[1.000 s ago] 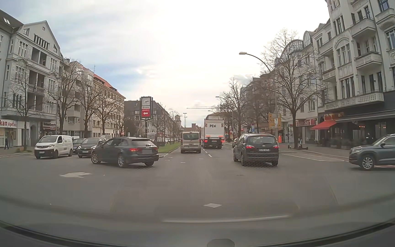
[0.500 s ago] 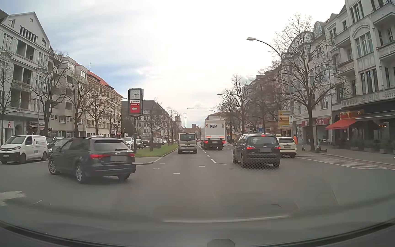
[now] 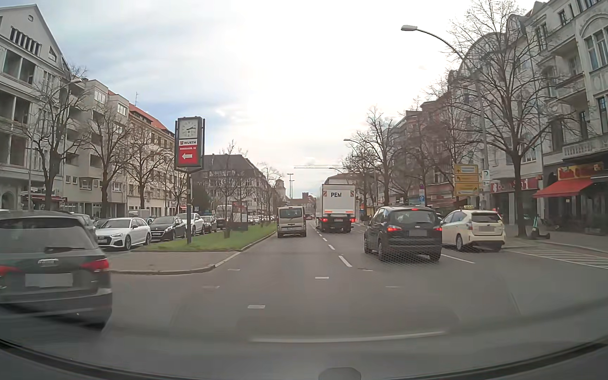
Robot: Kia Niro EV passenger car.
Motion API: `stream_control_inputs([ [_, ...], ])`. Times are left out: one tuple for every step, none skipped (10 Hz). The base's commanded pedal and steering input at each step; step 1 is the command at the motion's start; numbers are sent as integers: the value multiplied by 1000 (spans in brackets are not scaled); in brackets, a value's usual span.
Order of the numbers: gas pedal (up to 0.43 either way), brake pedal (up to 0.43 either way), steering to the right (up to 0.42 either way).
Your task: Follow the waypoints while adhering to traffic rules and regulations
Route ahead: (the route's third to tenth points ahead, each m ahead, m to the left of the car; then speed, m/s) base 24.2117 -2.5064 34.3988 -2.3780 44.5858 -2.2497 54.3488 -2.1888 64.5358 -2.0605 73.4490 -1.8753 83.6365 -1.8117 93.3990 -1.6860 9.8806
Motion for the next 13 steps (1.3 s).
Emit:
stream_control_inputs([
  [67,0,-18],
  [67,0,-18],
  [67,0,-18],
  [87,0,-18],
  [87,0,-18],
  [98,0,-18],
  [110,0,-18],
  [110,0,-18],
  [110,0,-18],
  [130,0,-18],
  [130,0,-16],
  [130,0,-12],
  [130,0,-9],
])
